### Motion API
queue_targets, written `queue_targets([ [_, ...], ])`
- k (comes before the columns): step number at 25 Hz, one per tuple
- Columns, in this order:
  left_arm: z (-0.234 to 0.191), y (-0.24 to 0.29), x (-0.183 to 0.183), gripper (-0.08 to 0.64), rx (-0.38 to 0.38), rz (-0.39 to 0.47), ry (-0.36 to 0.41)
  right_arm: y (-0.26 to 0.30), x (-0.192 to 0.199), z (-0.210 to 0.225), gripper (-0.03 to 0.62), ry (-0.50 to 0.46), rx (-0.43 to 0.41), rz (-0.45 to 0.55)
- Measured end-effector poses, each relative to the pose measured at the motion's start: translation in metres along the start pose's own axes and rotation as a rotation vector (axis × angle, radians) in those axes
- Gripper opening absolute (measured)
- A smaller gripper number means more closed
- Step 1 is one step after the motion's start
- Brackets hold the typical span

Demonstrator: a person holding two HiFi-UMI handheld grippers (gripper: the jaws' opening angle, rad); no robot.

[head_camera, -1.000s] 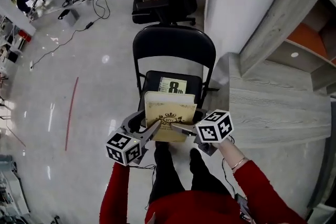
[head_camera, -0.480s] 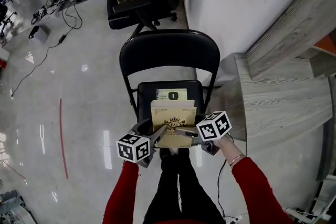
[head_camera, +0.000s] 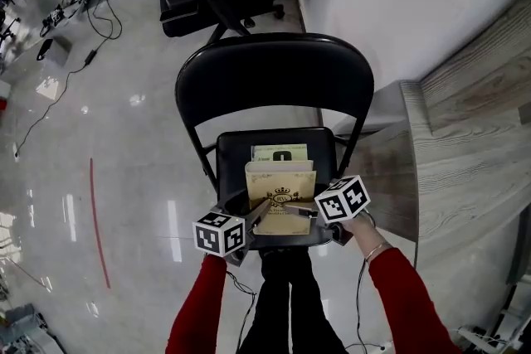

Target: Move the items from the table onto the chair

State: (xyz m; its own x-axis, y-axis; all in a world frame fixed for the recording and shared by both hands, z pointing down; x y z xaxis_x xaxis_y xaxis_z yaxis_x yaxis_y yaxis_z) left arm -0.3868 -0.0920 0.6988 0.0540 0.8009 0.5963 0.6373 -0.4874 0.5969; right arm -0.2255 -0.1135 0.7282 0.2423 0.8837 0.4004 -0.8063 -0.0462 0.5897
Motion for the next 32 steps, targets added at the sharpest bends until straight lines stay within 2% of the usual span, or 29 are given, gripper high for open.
queue_targets([
  [5, -0.011, 0.018, -0.009, 0.270, -0.021, 0.014, -0.040, 0.004, -0.010, 0.018, 0.354, 0.052, -0.004, 0.041],
  [9, -0.019, 0.027, -0.011, 0.265, -0.051, 0.016, -0.043, 0.008, -0.013, 0.027, 0.354, 0.083, 0.003, 0.070],
  [12, -0.026, 0.036, -0.013, 0.249, -0.090, 0.000, -0.021, 0.009, -0.020, 0.033, 0.356, 0.079, 0.047, 0.111],
  [16, -0.032, 0.050, -0.009, 0.189, -0.136, -0.056, 0.019, 0.008, -0.028, 0.040, 0.356, 0.058, 0.129, 0.147],
  [19, -0.031, 0.056, -0.008, 0.189, -0.139, -0.061, 0.006, 0.008, -0.028, 0.043, 0.357, 0.063, 0.130, 0.134],
  [23, -0.029, 0.057, -0.006, 0.190, -0.129, -0.063, 0.000, 0.000, -0.023, 0.046, 0.371, 0.064, 0.171, 0.139],
  [28, -0.026, 0.061, -0.006, 0.190, -0.124, -0.078, 0.031, -0.007, -0.021, 0.044, 0.394, 0.009, 0.272, 0.147],
  [32, -0.026, 0.064, -0.002, 0.188, -0.138, -0.105, 0.066, -0.019, -0.023, 0.047, 0.394, -0.130, 0.415, 0.126],
])
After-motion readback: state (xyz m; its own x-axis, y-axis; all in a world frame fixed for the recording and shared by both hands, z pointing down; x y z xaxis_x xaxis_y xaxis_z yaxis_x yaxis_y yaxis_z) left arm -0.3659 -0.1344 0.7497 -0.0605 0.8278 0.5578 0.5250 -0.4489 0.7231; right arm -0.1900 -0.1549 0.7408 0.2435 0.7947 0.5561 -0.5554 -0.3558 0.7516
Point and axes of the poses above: the fingertips, and each gripper's own axes: y forward along the fingers, z to its right, x out of its underside, the point moved 6 cm from there along -y, backward along the fingers, and after that the axes turned 2 degrees about z, right-handed, at the moved point
